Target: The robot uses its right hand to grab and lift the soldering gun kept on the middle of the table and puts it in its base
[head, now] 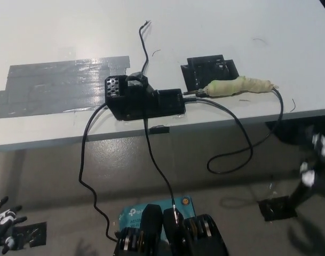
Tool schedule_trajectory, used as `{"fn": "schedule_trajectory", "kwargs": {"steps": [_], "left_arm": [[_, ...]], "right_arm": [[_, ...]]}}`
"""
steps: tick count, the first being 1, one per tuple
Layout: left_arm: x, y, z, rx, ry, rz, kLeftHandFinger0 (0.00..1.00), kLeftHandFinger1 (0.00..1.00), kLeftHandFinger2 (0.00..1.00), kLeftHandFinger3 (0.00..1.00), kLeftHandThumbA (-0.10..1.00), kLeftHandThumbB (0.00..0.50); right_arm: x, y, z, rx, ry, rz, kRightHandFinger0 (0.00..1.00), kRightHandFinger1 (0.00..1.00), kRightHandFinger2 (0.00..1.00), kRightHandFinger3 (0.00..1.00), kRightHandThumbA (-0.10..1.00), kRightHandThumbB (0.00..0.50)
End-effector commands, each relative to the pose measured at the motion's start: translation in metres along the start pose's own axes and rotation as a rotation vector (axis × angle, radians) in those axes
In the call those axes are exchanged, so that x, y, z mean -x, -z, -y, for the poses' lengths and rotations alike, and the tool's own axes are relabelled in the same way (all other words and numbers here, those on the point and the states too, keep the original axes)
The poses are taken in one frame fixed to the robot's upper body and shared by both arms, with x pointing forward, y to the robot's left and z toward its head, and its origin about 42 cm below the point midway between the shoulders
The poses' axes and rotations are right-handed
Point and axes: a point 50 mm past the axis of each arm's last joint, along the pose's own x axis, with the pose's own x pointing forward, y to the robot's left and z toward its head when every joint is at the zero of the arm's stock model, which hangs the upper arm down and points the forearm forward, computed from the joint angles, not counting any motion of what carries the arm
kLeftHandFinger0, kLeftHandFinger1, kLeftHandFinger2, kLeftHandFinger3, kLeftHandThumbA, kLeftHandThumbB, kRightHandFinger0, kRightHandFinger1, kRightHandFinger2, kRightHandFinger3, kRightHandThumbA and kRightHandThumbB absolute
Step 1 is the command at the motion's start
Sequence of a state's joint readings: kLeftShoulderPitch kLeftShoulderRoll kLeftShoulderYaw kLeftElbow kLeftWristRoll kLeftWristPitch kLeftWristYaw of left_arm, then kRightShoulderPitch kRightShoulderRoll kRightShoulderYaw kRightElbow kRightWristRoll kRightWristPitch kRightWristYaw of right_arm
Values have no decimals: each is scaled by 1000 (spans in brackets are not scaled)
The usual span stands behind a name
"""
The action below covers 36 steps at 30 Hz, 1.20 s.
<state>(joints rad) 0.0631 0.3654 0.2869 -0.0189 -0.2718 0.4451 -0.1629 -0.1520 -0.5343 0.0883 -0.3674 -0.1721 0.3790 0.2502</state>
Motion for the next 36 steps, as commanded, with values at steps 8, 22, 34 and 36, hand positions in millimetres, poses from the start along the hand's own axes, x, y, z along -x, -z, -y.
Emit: {"fn": "schedule_trajectory", "kwargs": {"steps": [8, 22, 34, 36], "left_arm": [[12, -7, -5, -21, 24, 10, 711, 765, 860, 998, 441, 17], [11, -1, -3, -22, 32, -12, 652, 740, 838, 973, 429, 26], [13, 0, -3, -35, 41, -14, 623, 733, 819, 973, 421, 31], [13, 1, -3, -59, 29, -26, 590, 723, 822, 954, 427, 40]], "right_arm": [[-79, -127, 85, 255, 200, 395, 1000, 1000, 1000, 1000, 271, 270], [-210, -148, 91, 771, 7, 34, 1000, 1000, 1000, 1000, 632, 452], [-242, -124, 62, 1235, -114, -45, 1000, 1000, 1000, 1000, 532, 448], [-247, -118, 61, 1293, -127, -66, 1000, 1000, 1000, 1000, 477, 433]]}}
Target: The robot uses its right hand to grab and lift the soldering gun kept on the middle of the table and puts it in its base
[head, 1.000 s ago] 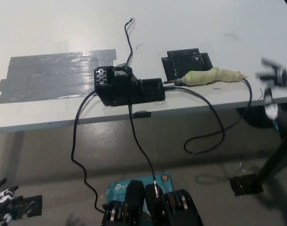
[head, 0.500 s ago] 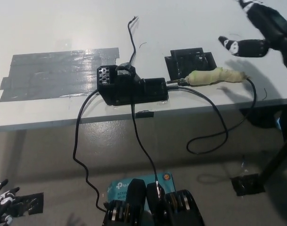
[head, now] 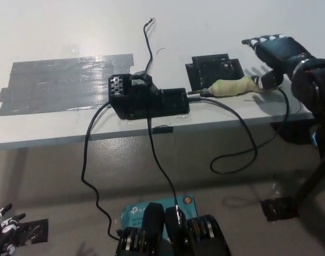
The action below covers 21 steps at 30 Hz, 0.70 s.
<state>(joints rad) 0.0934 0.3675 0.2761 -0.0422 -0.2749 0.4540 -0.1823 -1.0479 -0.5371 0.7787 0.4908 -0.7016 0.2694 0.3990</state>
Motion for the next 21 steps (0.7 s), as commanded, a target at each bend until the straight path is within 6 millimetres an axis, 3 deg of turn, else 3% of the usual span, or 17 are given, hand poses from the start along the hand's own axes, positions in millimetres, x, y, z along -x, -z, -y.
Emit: {"fn": "schedule_trajectory", "kwargs": {"steps": [1, 4, 11, 15, 16, 21], "left_arm": [[6, -4, -4, -50, 0, -9, 588, 725, 824, 953, 427, 41], [6, -4, -4, -56, 5, -6, 573, 703, 815, 950, 422, 39], [3, -7, -1, -58, 21, 2, 564, 698, 799, 966, 411, 34], [3, -7, 2, -64, 19, 0, 609, 731, 822, 964, 383, 19], [3, -6, 3, -43, 15, 0, 593, 715, 808, 947, 279, 16], [2, -7, 6, -29, 21, 5, 574, 687, 778, 932, 121, 15]], "right_arm": [[-6, 7, 37, 298, 79, -29, 1000, 1000, 1000, 1000, 474, 434], [-10, 11, 33, 283, 75, -27, 1000, 1000, 1000, 1000, 413, 421], [-17, 7, 24, 243, 57, -16, 1000, 1000, 1000, 1000, 428, 404], [-23, 4, 16, 243, 44, -19, 1000, 1000, 1000, 1000, 403, 405], [-25, 4, 14, 234, 29, -27, 1000, 1000, 1000, 1000, 401, 399], [-28, 4, 7, 163, 6, -36, 1000, 1000, 1000, 1000, 386, 415]]}}
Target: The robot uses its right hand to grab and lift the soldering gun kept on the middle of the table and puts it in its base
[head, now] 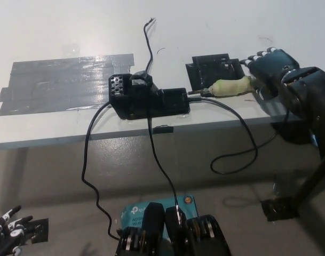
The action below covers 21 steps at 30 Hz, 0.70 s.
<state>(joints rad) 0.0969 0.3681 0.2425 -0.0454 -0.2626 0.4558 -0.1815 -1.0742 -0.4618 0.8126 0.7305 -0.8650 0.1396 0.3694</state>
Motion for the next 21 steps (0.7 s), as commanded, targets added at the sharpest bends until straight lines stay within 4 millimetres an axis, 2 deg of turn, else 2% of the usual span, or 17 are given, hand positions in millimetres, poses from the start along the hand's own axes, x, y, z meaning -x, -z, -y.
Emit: {"fn": "schedule_trajectory", "kwargs": {"steps": [1, 5, 6, 8, 9, 14, 17, 18, 21], "left_arm": [[2, -10, -3, -7, -2, 20, 564, 675, 775, 929, 114, 23], [0, -11, 2, -5, 9, 24, 581, 677, 773, 922, 109, 26], [-1, -11, 2, -6, 9, 22, 573, 681, 764, 915, 123, 16], [-1, -11, 3, -4, 10, 23, 535, 677, 761, 910, 139, 16], [0, -12, 3, -5, 14, 27, 544, 685, 778, 917, 167, 15], [-1, -16, 3, -17, 27, 33, 565, 708, 802, 943, 208, 0], [-2, -16, 4, -21, 32, 33, 579, 707, 804, 944, 227, 0], [-2, -17, 4, -36, 37, 33, 585, 708, 810, 954, 252, 0], [-1, -18, 4, -54, 35, 32, 597, 730, 828, 960, 352, 17]], "right_arm": [[0, 8, 33, -29, 90, -12, 1000, 1000, 1000, 1000, 400, 419], [-1, 3, 34, -75, 82, 11, 1000, 1000, 1000, 1000, 369, 404], [-1, 1, 34, -63, 83, 9, 1000, 1000, 1000, 1000, 365, 430], [-2, 0, 33, -54, 83, 7, 1000, 1000, 1000, 1000, 355, 446], [-4, -1, 31, -57, 71, 4, 1000, 1000, 1000, 1000, 307, 457], [-5, -5, 26, -94, 57, 24, 1000, 1000, 1000, 1000, 224, 468], [-5, -7, 24, -87, 49, 25, 1000, 1000, 1000, 1000, 227, 469], [-7, -11, 22, -87, 44, 29, 1000, 1000, 1000, 1000, 239, 492], [-9, -15, 19, -74, 26, 33, 1000, 1000, 1000, 1000, 257, 500]]}}
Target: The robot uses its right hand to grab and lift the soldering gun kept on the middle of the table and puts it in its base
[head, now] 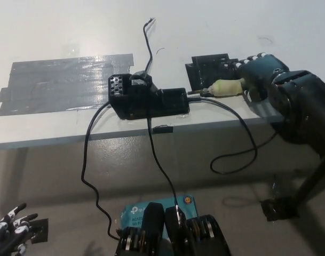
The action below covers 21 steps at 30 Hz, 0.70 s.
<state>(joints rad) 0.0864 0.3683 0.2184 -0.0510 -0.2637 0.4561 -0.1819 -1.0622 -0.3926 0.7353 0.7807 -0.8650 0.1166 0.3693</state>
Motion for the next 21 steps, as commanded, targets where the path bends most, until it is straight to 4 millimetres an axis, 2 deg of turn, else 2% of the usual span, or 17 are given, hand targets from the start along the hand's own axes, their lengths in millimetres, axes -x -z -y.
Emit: {"fn": "schedule_trajectory", "kwargs": {"steps": [1, 5, 10, 14, 17, 21], "left_arm": [[2, -14, -3, -52, 10, 22, 588, 737, 830, 957, 372, 20], [-2, -16, 1, -50, 33, 24, 595, 717, 821, 972, 411, 18], [-7, -23, 1, -65, 53, 38, 653, 729, 849, 996, 489, 40], [-7, -22, 4, -87, 73, 33, 601, 712, 845, 979, 563, 83], [-7, -21, 5, -102, 97, 35, 611, 751, 848, 991, 627, 76], [-9, -24, 5, -85, 100, 27, 627, 738, 841, 988, 635, 51]], "right_arm": [[-3, 3, 17, 20, 24, -6, 1000, 1000, 1000, 1000, 255, 500], [-4, 13, 8, 4, -6, -36, 1000, 1000, 1000, 1000, 234, 500], [-8, 9, 6, -22, -29, -30, 1000, 1000, 1000, 1000, 188, 500], [-9, 0, -4, 1, -58, -7, 1000, 1000, 1000, 1000, 257, 500], [-9, -8, -13, -8, -69, 11, 1000, 1000, 1000, 1000, 258, 500], [-10, -14, -18, -18, -75, 28, 1000, 1000, 1000, 1000, 285, 500]]}}
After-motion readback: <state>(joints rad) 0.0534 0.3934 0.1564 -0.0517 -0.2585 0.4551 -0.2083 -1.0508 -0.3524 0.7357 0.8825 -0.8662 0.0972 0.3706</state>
